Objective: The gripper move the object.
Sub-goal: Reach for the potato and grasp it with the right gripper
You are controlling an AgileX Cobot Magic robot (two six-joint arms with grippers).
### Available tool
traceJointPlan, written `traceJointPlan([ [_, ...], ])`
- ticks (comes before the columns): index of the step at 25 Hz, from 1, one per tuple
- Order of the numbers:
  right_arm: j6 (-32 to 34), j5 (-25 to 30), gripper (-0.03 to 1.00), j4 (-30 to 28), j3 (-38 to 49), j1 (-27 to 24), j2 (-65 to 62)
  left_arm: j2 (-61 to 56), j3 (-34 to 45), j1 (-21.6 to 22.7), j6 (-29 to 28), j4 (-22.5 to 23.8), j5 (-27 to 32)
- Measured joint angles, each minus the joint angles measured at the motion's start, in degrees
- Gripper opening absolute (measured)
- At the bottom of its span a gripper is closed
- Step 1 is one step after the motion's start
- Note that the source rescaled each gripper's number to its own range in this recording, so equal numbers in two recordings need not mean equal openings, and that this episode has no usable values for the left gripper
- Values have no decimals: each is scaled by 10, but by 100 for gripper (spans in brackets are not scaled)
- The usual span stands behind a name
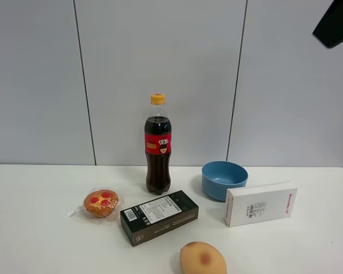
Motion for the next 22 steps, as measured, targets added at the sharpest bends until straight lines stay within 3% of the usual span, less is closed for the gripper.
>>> traceJointPlan([
  [6,100,1,88,-113,0,157,70,0,0,0,0,0,0],
  [9,124,-8,90,-131,0,208,128,0,0,0,0,0,0],
  [16,131,-36,100,-184,0,232,263,0,0,0,0,0,0],
  [22,131,-100,100,-174,13,235,322,0,0,0,0,0,0],
])
